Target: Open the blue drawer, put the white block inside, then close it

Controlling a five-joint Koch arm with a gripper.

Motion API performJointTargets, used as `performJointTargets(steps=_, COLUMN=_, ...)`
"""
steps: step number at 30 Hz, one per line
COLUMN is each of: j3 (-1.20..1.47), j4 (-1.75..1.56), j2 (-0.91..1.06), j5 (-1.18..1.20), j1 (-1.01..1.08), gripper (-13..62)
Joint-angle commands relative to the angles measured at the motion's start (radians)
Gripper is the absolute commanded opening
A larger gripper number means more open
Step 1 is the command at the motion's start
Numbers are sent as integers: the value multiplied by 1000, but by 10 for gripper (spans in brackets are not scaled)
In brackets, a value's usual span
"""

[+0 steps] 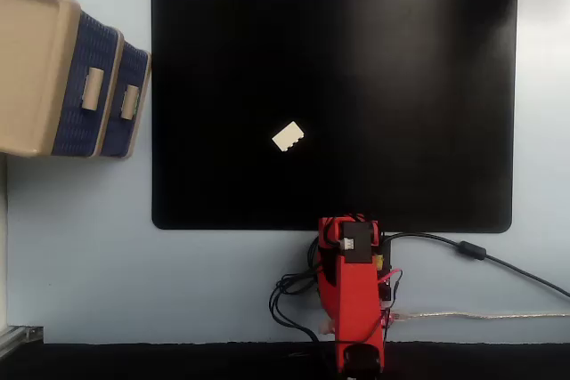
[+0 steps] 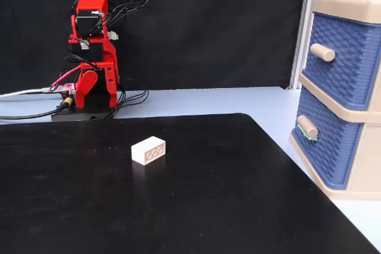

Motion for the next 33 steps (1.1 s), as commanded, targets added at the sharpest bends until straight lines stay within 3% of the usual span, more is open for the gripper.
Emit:
performJointTargets(steps=1, j3=38, j4=32, j2=72, j5=3, j1=8, gripper=344)
performJointTargets(steps=12, j3=12, j4=26, j2=74, j5=-3, j1=6, gripper=341)
performJointTargets(steps=19, j3=-522, j4=-9, j2=41, j5=71, j1=-74, gripper=338)
performJointTargets(steps=22, j3=-716, j4=-130, j2=-72, j5=370, j1=-256, gripper=338)
performJointTargets(steps=27, j3=-684, j4=-529, j2=-262, j5=1008, j1=-798, gripper=337)
performJointTargets(steps=31, j3=-431, j4=-1140, j2=-247, j5=1382, j1=-873, gripper=334)
performJointTargets(steps=33, j3=-279, j4=-1451, j2=-255, j5=1413, j1=-879, gripper=334)
